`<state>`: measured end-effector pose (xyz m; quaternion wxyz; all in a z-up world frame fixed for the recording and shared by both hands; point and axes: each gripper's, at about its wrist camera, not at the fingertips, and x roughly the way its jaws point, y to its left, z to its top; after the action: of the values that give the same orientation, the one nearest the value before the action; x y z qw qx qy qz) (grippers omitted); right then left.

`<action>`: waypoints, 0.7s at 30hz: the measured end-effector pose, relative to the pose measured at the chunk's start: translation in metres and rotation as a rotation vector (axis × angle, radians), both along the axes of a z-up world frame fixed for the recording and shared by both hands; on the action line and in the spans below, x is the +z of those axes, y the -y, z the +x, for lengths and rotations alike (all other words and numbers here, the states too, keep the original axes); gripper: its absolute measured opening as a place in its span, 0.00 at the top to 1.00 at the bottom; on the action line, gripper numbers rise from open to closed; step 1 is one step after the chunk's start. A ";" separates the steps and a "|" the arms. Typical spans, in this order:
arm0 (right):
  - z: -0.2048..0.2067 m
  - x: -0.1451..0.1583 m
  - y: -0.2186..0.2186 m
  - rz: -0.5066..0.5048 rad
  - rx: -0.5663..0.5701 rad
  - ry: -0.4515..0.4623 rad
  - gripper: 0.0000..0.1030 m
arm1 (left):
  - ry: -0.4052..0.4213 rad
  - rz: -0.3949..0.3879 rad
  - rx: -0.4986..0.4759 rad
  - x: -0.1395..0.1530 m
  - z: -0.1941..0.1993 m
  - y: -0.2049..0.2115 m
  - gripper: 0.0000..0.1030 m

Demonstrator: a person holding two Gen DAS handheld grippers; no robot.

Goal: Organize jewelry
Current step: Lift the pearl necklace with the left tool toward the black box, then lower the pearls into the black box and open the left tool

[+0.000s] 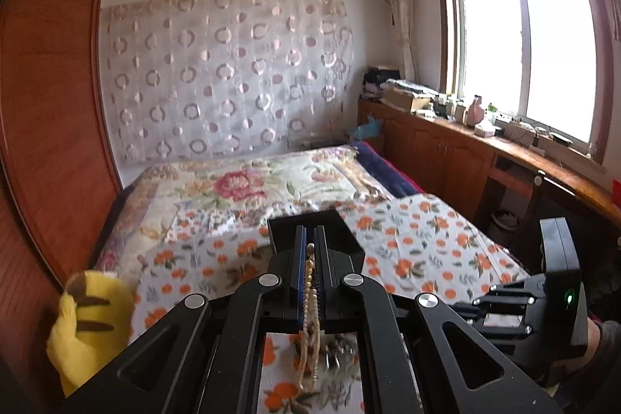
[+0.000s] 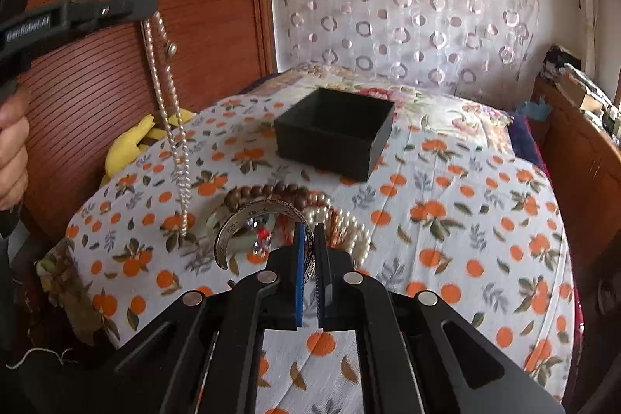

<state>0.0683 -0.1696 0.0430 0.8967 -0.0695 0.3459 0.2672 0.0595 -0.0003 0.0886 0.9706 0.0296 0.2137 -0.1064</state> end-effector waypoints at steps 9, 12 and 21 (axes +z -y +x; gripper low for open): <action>0.019 0.021 -0.002 0.017 -0.026 0.043 0.94 | 0.049 0.019 0.016 0.030 0.028 0.005 0.97; 0.029 0.027 -0.001 0.025 -0.031 0.054 0.94 | 0.045 0.022 0.017 0.032 0.043 0.007 0.97; 0.068 0.031 0.000 0.041 -0.030 0.055 0.94 | 0.046 0.034 0.013 0.042 0.087 0.014 0.97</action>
<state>0.1361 -0.1694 0.0740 0.9110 -0.0534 0.3166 0.2589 0.1462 -0.0141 0.1303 0.9753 0.0469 0.1932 -0.0958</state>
